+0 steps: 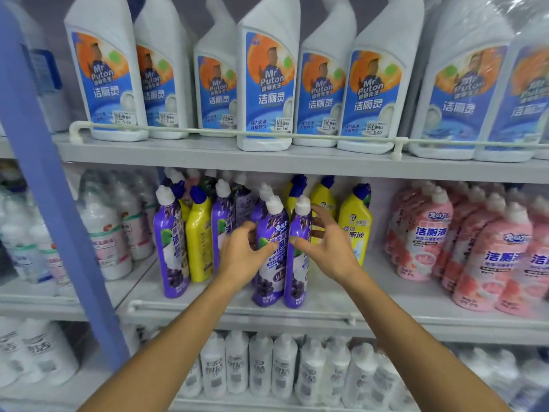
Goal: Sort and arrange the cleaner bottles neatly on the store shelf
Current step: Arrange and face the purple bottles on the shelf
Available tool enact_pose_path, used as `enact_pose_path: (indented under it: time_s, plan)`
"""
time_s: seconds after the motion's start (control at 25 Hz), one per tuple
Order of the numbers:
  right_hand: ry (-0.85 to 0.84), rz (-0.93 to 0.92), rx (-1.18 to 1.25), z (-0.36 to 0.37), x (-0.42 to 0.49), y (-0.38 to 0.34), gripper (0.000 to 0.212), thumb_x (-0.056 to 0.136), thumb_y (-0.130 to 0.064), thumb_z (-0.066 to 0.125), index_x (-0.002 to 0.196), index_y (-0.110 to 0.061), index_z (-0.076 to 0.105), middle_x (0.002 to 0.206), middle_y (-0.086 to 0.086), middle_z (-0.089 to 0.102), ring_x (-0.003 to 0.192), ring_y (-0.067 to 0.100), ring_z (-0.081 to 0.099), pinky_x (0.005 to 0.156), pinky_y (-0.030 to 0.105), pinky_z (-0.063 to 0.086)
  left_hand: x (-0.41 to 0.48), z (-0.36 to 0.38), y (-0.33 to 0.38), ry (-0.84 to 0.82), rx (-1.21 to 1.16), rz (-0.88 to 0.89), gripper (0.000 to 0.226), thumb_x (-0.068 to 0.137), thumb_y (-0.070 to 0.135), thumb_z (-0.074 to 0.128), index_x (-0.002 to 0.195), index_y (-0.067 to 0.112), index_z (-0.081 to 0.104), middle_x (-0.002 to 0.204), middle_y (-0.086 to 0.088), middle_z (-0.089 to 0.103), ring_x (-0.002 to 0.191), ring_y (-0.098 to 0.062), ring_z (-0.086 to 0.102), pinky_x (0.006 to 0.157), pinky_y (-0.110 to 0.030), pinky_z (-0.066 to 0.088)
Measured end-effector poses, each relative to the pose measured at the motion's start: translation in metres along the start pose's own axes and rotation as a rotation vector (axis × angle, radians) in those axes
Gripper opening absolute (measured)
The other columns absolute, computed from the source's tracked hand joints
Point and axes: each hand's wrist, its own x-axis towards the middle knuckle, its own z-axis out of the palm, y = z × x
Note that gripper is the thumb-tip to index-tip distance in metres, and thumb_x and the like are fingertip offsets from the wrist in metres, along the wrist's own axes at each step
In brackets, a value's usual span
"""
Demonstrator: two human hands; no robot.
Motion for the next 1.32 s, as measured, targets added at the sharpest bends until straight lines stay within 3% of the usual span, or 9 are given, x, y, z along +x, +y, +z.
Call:
enact_pose_path:
  time_s: [0.12,0.28,0.4,0.52,0.72,0.84,1.0,1.16,1.32]
  plan:
    - [0.038,0.023,0.004,-0.016,0.01,0.024,0.076,0.081,-0.028,0.086,0.146,-0.025,0.046,0.108,-0.021,0.064,0.098,-0.001,0.063,0.08,0.004,0.049,0.016,0.031,0.009,0.0,0.046,-0.02,0.035,0.076,0.039,0.084,0.097,0.02,0.063,0.079,0.006,0.07,0.074,-0.014,0.068,0.067,-0.029,0.055]
    - [0.064,0.029,-0.005,-0.03,0.035,0.052,0.079,0.081,-0.03,0.086,0.149,-0.028,0.045,0.117,-0.02,0.065,0.105,0.008,0.065,0.089,0.019,0.052,0.041,0.072,0.008,0.003,0.045,-0.041,0.042,0.072,0.047,0.078,0.099,0.021,0.058,0.085,-0.002,0.07,0.085,-0.031,0.067,0.075,-0.047,0.058]
    - [0.076,0.034,0.01,-0.033,0.051,0.07,0.076,0.084,-0.024,0.084,0.149,-0.024,0.046,0.122,-0.018,0.066,0.104,-0.003,0.064,0.086,0.006,0.048,0.054,0.091,0.015,0.036,0.065,-0.071,0.048,0.075,0.043,0.081,0.112,0.019,0.06,0.096,-0.003,0.074,0.09,-0.03,0.07,0.08,-0.046,0.058]
    - [0.115,0.025,0.039,-0.033,0.062,0.088,0.067,0.087,-0.012,0.081,0.146,-0.014,0.049,0.116,-0.027,0.061,0.101,-0.019,0.06,0.085,0.003,0.046,0.066,0.107,0.024,0.079,0.162,-0.073,0.045,0.08,0.039,0.08,0.111,0.014,0.059,0.103,-0.007,0.074,0.096,-0.034,0.069,0.081,-0.045,0.058]
    - [0.116,0.055,0.077,-0.034,0.066,0.1,0.069,0.089,-0.011,0.079,0.149,-0.01,0.046,0.124,-0.019,0.062,0.107,-0.009,0.063,0.092,0.011,0.05,0.069,0.112,0.026,0.072,0.166,-0.08,0.041,0.082,0.035,0.081,0.107,0.011,0.059,0.099,-0.01,0.074,0.091,-0.034,0.068,0.079,-0.044,0.058]
    - [0.106,0.08,0.063,-0.038,0.064,0.099,0.075,0.085,-0.018,0.083,0.15,-0.011,0.045,0.13,-0.007,0.063,0.113,0.009,0.064,0.097,0.021,0.054,0.069,0.102,0.018,-0.024,0.028,-0.073,0.036,0.079,0.027,0.083,0.105,0.012,0.064,0.092,-0.003,0.075,0.085,-0.024,0.071,0.08,-0.043,0.06]
    - [0.044,0.119,-0.011,-0.057,0.054,0.088,0.072,0.08,-0.025,0.087,0.142,-0.013,0.053,0.13,0.001,0.067,0.115,0.019,0.066,0.099,0.039,0.056,0.049,0.067,0.016,-0.177,-0.188,-0.082,0.055,0.082,0.011,0.082,0.133,0.009,0.06,0.105,0.002,0.067,0.093,-0.012,0.065,0.08,-0.02,0.054]
    - [0.033,0.129,-0.145,-0.053,0.018,0.065,0.07,0.079,-0.038,0.087,0.14,-0.02,0.056,0.133,-0.003,0.063,0.119,0.017,0.062,0.101,0.045,0.053,0.025,0.003,-0.012,-0.209,-0.116,-0.045,0.064,0.077,0.024,0.088,0.134,0.018,0.06,0.117,-0.007,0.067,0.107,-0.022,0.067,0.091,-0.035,0.057]
    - [-0.006,-0.142,-0.203,-0.007,-0.007,0.015,0.067,0.084,-0.05,0.076,0.141,-0.02,0.055,0.139,-0.001,0.056,0.125,0.015,0.055,0.1,0.042,0.053,-0.008,-0.07,-0.034,-0.033,0.034,-0.029,0.054,0.079,0.024,0.086,0.128,0.015,0.064,0.11,-0.003,0.069,0.104,-0.018,0.066,0.093,-0.035,0.055]
